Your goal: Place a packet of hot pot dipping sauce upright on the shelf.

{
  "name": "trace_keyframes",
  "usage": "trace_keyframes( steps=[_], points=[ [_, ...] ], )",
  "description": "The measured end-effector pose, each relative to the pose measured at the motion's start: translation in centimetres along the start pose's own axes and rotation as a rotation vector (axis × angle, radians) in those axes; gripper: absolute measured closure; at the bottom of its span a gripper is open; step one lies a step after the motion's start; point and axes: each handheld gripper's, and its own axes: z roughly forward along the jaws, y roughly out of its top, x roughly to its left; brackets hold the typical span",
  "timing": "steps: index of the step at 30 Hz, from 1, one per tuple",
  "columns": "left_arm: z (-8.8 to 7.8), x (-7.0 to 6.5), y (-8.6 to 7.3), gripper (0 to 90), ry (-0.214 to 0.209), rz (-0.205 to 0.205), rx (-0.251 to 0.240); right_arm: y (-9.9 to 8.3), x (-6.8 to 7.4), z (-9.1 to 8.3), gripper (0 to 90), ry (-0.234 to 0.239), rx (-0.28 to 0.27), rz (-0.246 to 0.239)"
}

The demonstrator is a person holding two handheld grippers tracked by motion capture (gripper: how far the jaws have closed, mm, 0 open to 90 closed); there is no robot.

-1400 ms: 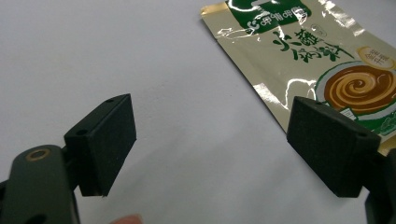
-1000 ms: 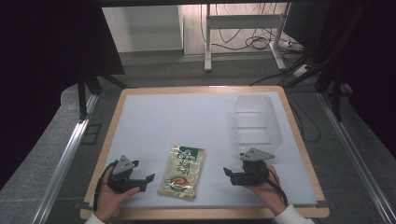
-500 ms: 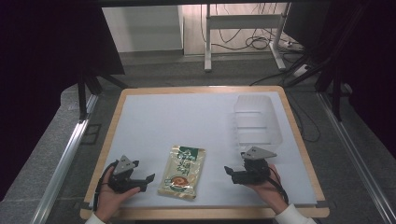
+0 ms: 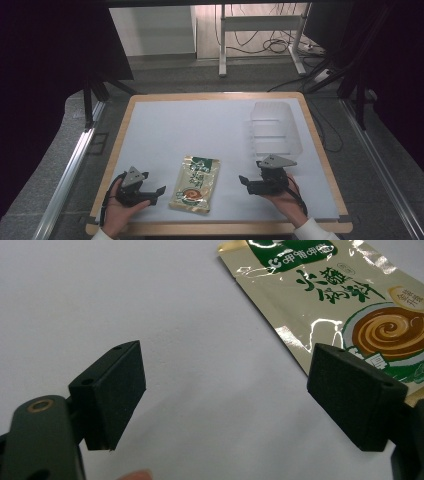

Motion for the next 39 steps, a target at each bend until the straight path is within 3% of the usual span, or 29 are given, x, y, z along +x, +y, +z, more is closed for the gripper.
trace_keyframes(
  steps=[15, 18, 28, 39],
  points=[
    [0.0, 0.0, 0.0, 15.7, -0.004, -0.001, 0.0, 2.9, 0.4, -1.0, 17.7, 0.044, 0.014, -0.012],
    [0.0, 0.0, 0.0, 15.8, -0.001, -0.006, -0.003, 4.2, 0.2, -1.3, 17.5, 0.071, 0.02, 0.001],
    [0.1, 0.0, -0.1, 15.7, -0.004, -0.004, 0.001, 7.5, -0.1, -2.0, 16.9, 0.083, -0.006, -0.01],
    [0.1, 0.1, -0.1, 15.8, -0.006, -0.009, 0.001, 9.3, 0.6, -0.7, 15.4, 0.128, 0.024, -0.041]
  ],
)
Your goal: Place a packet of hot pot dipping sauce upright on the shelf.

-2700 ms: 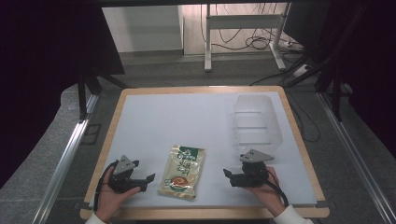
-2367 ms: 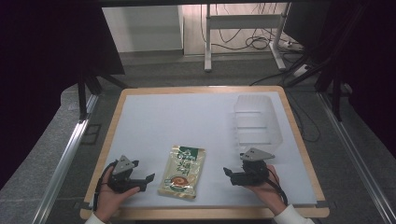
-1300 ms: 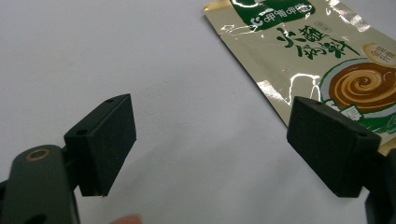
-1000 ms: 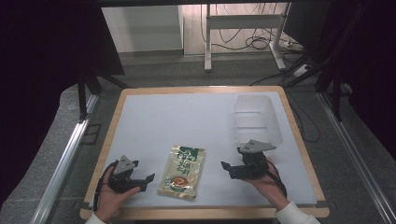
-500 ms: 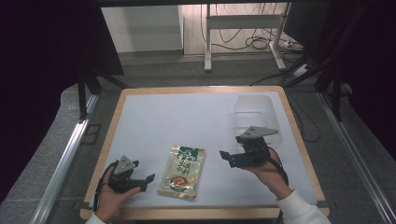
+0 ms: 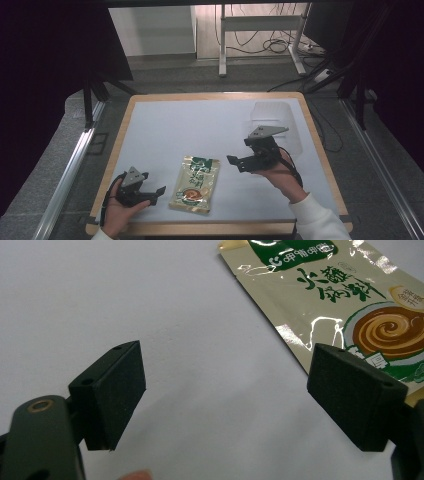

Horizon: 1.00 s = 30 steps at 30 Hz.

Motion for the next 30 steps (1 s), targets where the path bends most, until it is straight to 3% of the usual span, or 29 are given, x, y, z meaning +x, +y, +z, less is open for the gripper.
trace_keyframes(
  steps=[14, 30],
  points=[
    [0.1, 0.0, -0.1, 15.8, 0.0, 0.001, 0.007, 1.7, 0.0, 2.0, 15.1, 0.036, 0.015, -0.015],
    [0.2, -0.1, -0.1, 15.8, -0.006, 0.008, 0.01, 1.6, 0.2, 4.3, 15.8, 0.066, 0.072, -0.031]
  ],
)
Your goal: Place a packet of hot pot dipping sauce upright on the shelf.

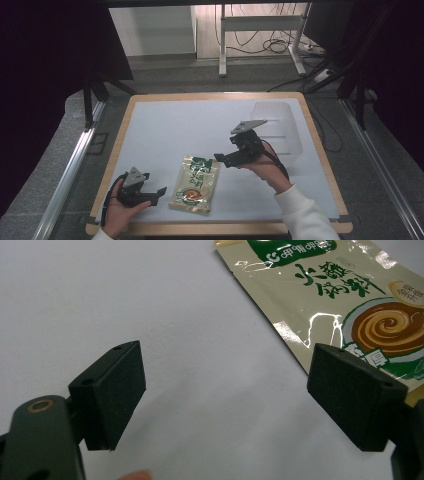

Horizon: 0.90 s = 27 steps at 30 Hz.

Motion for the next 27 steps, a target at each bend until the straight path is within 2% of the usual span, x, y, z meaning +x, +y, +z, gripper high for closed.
trace_keyframes(
  steps=[6, 9, 15, 26, 27],
  points=[
    [-0.1, 0.1, 0.0, 15.8, -0.001, 0.003, -0.002, 0.6, 0.2, 1.7, 16.3, 0.02, 0.019, -0.003],
    [-0.1, 0.1, 0.0, 15.8, -0.003, 0.002, -0.004, 0.7, 0.5, 3.1, 16.5, 0.031, 0.044, -0.013],
    [-0.2, -0.1, 0.0, 15.8, -0.004, 0.004, -0.005, 0.7, 0.7, 4.5, 17.6, 0.039, 0.079, -0.014],
    [-0.2, 0.0, 0.0, 15.7, -0.009, 0.004, -0.003, 0.3, 0.0, 6.4, 21.1, 0.043, 0.141, 0.004],
    [-0.1, -0.1, 0.0, 15.8, -0.011, 0.006, 0.0, 0.1, -0.2, 6.9, 22.2, 0.045, 0.157, 0.004]
  ],
)
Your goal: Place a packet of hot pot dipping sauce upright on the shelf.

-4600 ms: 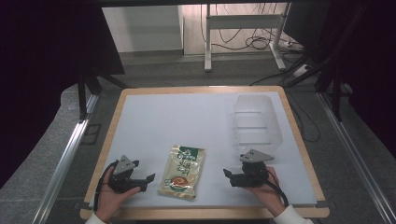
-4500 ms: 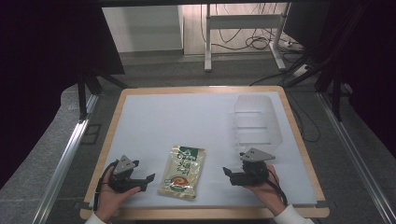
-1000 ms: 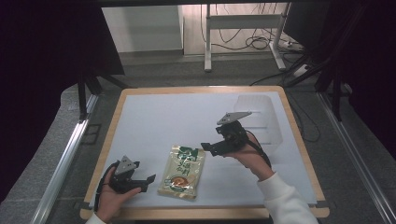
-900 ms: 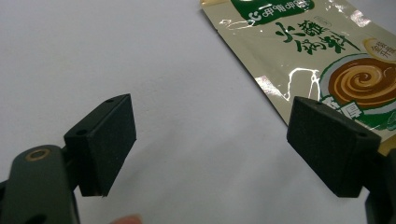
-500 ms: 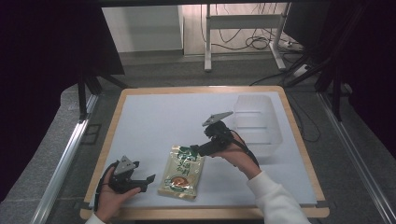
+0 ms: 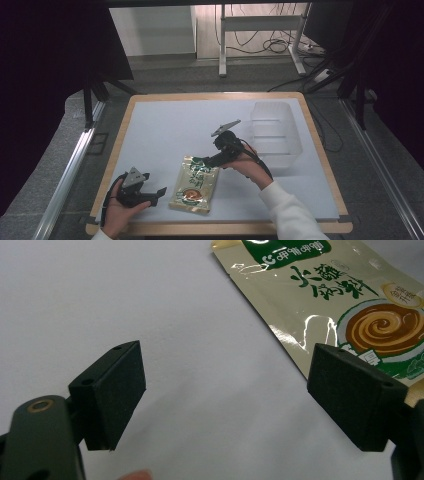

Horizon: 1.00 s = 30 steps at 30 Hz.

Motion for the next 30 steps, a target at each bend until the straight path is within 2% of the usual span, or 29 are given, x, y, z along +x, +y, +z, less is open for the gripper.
trace_keyframes(
  steps=[6, 14, 30],
  points=[
    [-0.1, 0.0, 0.0, 15.8, 0.001, -0.001, -0.002, -0.3, -0.8, 1.7, 26.3, 0.01, 0.052, 0.023],
    [-0.1, 0.0, 0.0, 15.7, -0.002, -0.002, -0.003, -0.7, -1.8, 2.8, 30.8, 0.039, 0.093, 0.076],
    [-0.2, 0.1, 0.0, 15.8, -0.002, -0.003, -0.007, -1.6, -2.3, 4.1, 34.1, 0.06, 0.158, 0.094]
  ],
)
